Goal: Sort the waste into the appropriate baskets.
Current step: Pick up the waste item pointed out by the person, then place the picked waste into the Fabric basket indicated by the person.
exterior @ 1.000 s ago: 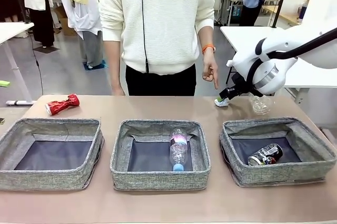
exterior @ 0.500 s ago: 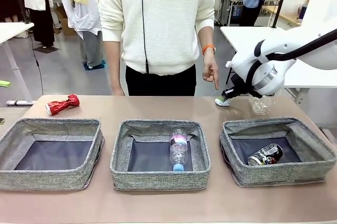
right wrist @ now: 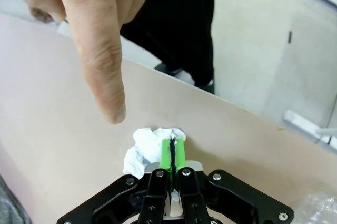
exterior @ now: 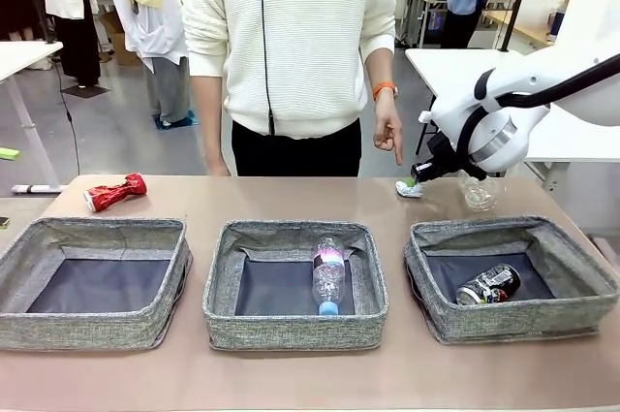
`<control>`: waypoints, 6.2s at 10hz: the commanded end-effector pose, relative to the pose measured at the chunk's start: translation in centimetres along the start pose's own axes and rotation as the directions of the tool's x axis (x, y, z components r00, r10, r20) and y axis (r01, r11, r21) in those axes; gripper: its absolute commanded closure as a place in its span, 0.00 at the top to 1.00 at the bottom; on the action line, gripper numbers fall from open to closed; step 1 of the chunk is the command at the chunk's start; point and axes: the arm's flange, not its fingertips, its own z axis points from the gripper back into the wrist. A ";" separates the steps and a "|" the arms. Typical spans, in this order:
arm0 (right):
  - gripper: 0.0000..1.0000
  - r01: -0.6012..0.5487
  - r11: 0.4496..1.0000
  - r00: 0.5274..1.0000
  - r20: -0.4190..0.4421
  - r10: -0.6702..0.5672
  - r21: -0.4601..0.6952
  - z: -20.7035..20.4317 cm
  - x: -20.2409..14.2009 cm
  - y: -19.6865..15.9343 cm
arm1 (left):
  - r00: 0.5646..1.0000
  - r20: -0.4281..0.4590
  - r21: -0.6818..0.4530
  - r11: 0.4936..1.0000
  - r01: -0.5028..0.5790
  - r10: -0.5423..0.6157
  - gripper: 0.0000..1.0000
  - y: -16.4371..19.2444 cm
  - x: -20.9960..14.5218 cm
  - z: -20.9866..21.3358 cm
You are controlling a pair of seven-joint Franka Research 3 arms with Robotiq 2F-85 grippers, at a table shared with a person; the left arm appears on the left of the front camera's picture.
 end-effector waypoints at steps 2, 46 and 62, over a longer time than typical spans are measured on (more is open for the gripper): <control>0.00 0.111 0.994 0.993 -0.034 -0.111 -0.003 2.1 0.5 0.8 | 1.000 -0.001 -0.022 1.000 0.005 -0.005 1.00 -0.1 -0.1 -0.1; 0.01 0.193 0.937 0.923 -0.271 -0.274 -0.290 36.6 9.5 50.6 | 1.000 -0.001 -0.022 1.000 0.005 -0.005 1.00 -0.1 -0.1 -0.1; 0.01 0.181 0.937 0.925 -0.273 -0.265 -0.297 36.5 9.9 50.7 | 1.000 0.000 0.000 1.000 0.000 0.000 1.00 0.0 0.0 0.0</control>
